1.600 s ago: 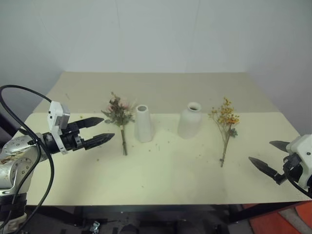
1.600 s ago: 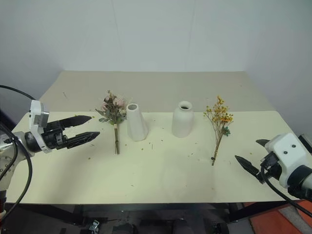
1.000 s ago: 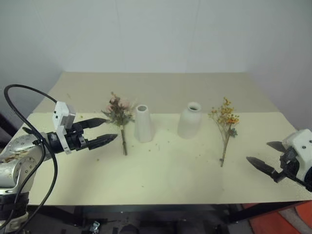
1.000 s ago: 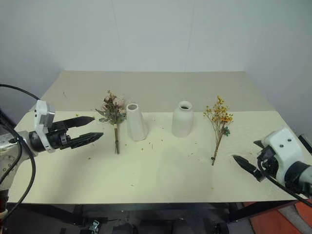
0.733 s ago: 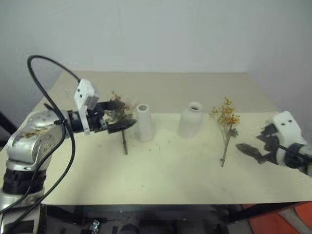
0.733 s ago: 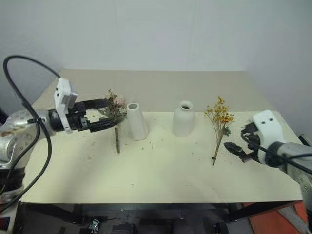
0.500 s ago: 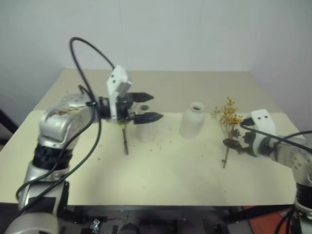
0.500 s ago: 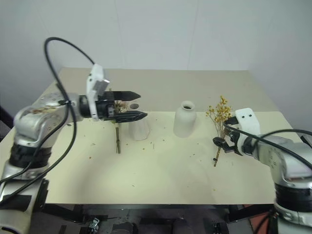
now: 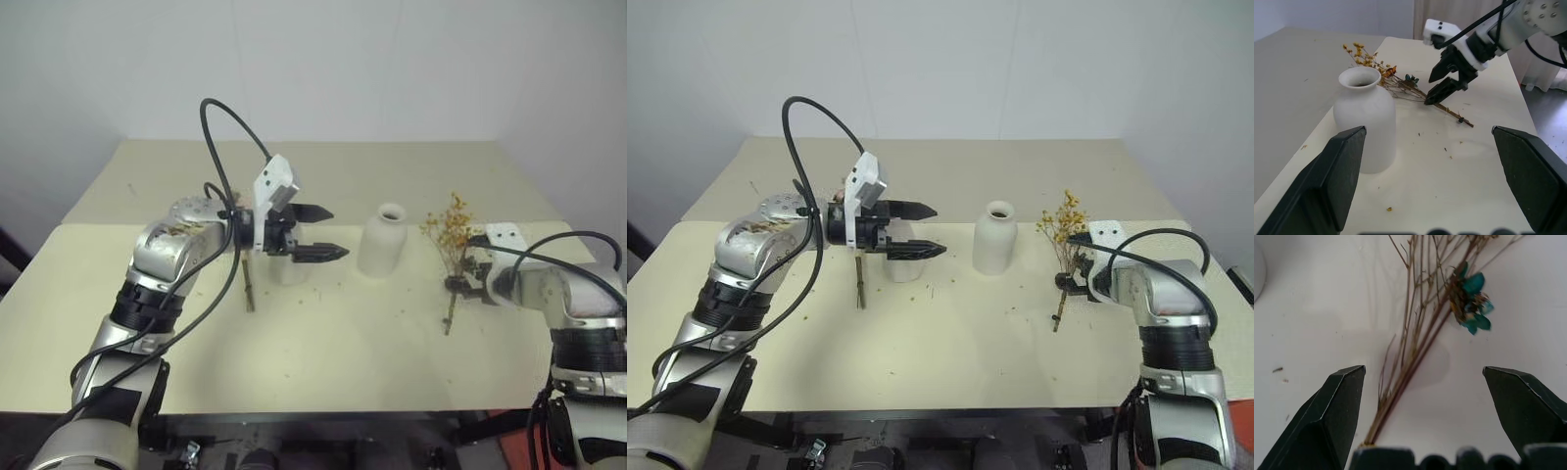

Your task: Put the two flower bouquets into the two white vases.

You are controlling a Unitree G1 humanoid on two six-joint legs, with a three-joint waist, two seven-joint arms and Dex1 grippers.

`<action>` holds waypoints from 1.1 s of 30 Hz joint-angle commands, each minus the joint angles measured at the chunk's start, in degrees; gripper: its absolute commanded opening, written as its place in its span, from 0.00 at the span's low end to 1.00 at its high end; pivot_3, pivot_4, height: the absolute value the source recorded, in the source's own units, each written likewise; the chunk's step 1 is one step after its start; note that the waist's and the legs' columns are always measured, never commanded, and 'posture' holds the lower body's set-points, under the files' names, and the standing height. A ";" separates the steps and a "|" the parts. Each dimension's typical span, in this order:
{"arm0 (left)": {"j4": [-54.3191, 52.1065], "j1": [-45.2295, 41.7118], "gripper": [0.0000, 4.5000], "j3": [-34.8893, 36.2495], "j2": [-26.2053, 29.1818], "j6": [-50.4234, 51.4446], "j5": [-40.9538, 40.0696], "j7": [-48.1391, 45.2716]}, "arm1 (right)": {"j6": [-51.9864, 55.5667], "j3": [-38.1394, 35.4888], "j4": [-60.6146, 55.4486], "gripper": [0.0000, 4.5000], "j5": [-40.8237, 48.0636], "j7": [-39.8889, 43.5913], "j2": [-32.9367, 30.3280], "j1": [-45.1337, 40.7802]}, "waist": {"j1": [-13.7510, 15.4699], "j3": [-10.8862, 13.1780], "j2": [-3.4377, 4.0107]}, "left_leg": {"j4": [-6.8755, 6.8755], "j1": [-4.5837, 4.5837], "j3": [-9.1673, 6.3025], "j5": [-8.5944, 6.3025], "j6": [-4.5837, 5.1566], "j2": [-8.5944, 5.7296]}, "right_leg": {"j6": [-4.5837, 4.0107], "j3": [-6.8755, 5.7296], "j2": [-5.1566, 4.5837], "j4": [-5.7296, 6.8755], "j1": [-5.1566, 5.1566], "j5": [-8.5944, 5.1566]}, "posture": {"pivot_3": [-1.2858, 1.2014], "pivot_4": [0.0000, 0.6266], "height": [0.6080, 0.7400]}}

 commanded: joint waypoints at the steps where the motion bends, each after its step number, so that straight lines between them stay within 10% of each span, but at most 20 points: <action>1: -1.94 0.55 1.00 1.94 0.11 -0.58 0.16 0.68 | -3.91 1.19 4.58 1.00 -1.44 1.63 0.17 -3.42 | -0.02 0.01 0.01 | 0.00 0.00 0.00 0.00 0.00 0.00 | -0.01 0.00 0.00 0.00 0.00 0.01 | 0.52 0.24 1.00; 7: -4.20 2.47 1.00 2.90 0.79 0.83 -0.20 2.36 | -6.27 3.52 12.47 0.87 -3.33 3.35 0.61 -6.61 | 0.00 0.01 0.02 | 0.00 -0.01 -0.01 0.00 0.00 0.00 | -0.10 -0.01 -0.01 -0.01 0.00 0.06 | 0.52 0.24 1.00; 16: -6.93 4.32 1.00 4.18 1.09 1.90 -0.14 5.05 | -4.98 3.32 13.49 0.18 -4.95 2.38 2.17 -7.57 | -0.07 0.01 0.02 | 0.00 0.03 -0.02 0.00 0.00 0.00 | -0.10 -0.01 -0.01 0.01 0.03 0.06 | 0.52 0.24 1.00; 33: -7.21 3.90 1.00 5.03 0.58 2.66 -1.42 6.14 | -26.35 -17.98 -7.47 0.18 -4.69 -15.55 10.07 -7.90 | -0.03 0.14 0.23 | -0.03 -0.03 -0.04 0.01 0.00 0.00 | -0.10 -0.03 -0.02 0.04 -0.04 0.08 | 0.52 0.24 1.00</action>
